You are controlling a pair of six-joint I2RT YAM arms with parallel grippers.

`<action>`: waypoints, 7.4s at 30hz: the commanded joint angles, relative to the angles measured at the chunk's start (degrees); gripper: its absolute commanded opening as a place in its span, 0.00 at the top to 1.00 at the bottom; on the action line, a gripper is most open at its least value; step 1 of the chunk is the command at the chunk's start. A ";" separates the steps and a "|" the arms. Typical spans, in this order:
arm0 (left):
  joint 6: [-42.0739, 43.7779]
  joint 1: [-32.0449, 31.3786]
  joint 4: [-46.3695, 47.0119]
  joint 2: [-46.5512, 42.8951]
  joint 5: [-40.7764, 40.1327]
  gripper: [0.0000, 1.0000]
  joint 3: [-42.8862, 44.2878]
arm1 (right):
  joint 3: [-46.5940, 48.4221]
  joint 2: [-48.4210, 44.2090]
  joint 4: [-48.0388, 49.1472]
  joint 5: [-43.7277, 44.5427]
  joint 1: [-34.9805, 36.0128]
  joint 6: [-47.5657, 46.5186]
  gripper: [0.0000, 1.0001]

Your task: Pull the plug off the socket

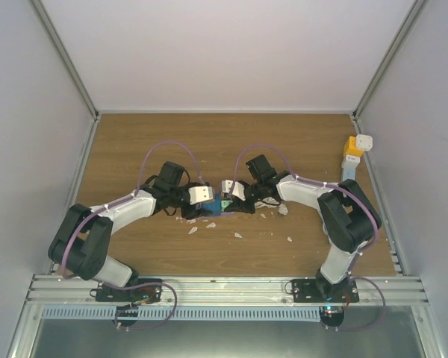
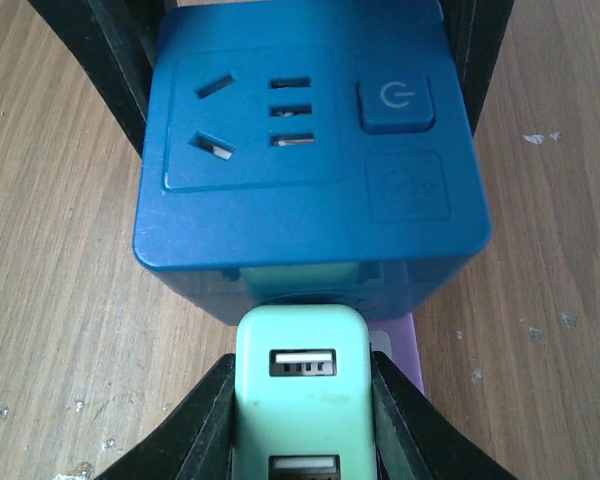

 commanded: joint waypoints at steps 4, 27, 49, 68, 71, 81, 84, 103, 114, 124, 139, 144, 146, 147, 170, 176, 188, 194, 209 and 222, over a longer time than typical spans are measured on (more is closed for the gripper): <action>-5.25 1.19 3.15 0.12 13.74 0.63 5.47 | -0.99 3.38 -1.88 7.80 0.43 1.40 0.99; -5.42 2.53 3.76 -0.34 15.02 0.64 6.19 | 0.18 4.68 -2.09 8.48 0.43 2.50 0.99; 3.70 1.93 0.15 -3.77 12.30 0.64 3.75 | 1.17 5.84 -2.67 8.82 0.43 2.85 0.99; 19.55 23.70 -26.97 -3.47 8.83 0.60 23.67 | 1.59 5.26 -2.32 8.02 0.43 4.43 0.99; 23.45 27.87 -30.91 -0.86 5.22 0.60 29.17 | 1.31 4.93 -2.14 8.11 0.45 4.69 0.99; 35.11 36.16 -26.46 9.68 -14.63 0.59 41.66 | 1.17 4.72 -1.44 7.85 0.43 6.35 0.99; 41.09 37.19 -23.07 11.41 -18.68 0.59 42.09 | 0.87 4.70 -1.33 7.68 0.50 6.50 0.99; 67.15 38.81 -37.04 28.61 -37.75 0.57 58.47 | 2.02 5.57 -0.78 7.67 0.43 7.96 0.99; 69.17 38.12 -37.70 33.28 -48.22 0.54 56.14 | 2.52 5.66 -1.04 7.58 0.51 9.06 0.99; 68.51 36.85 -34.23 34.88 -54.09 0.50 50.45 | 2.75 5.93 -1.26 7.32 0.52 9.44 0.99; 63.18 34.68 -33.65 36.21 -52.98 0.07 49.94 | 2.71 6.19 -1.09 7.16 0.58 9.88 0.99; 60.64 34.51 -37.55 34.51 -49.82 0.01 53.16 | 2.27 5.36 -1.78 7.53 0.56 9.71 0.99; 58.20 34.50 -39.86 33.77 -47.62 0.01 55.84 | 2.29 4.95 -2.51 7.56 0.60 9.71 0.99; 56.66 34.46 -40.93 33.56 -46.56 0.01 57.29 | 2.23 4.74 -2.60 7.44 0.60 9.71 0.99; 16.84 26.39 -42.29 18.18 -1.62 0.01 53.84 | -0.32 4.89 -1.68 12.18 3.14 7.65 0.99; 15.83 22.18 -35.29 7.10 5.66 0.01 38.08 | 1.16 4.77 -2.21 10.35 3.20 9.17 0.98; 17.04 17.36 -34.24 2.28 12.34 0.01 30.81 | 1.26 2.19 -1.78 9.30 2.82 10.42 0.59; 17.92 14.37 -31.21 1.63 12.41 0.01 26.58 | 1.72 -1.04 -2.03 8.87 1.96 10.52 0.30; 16.90 4.24 -22.19 4.43 11.68 0.23 19.84 | -4.76 -6.82 -0.98 8.09 -4.59 6.63 0.23; 12.66 -0.57 -15.16 11.68 8.71 0.29 20.10 | -5.68 -4.08 8.39 5.82 -4.17 8.35 0.24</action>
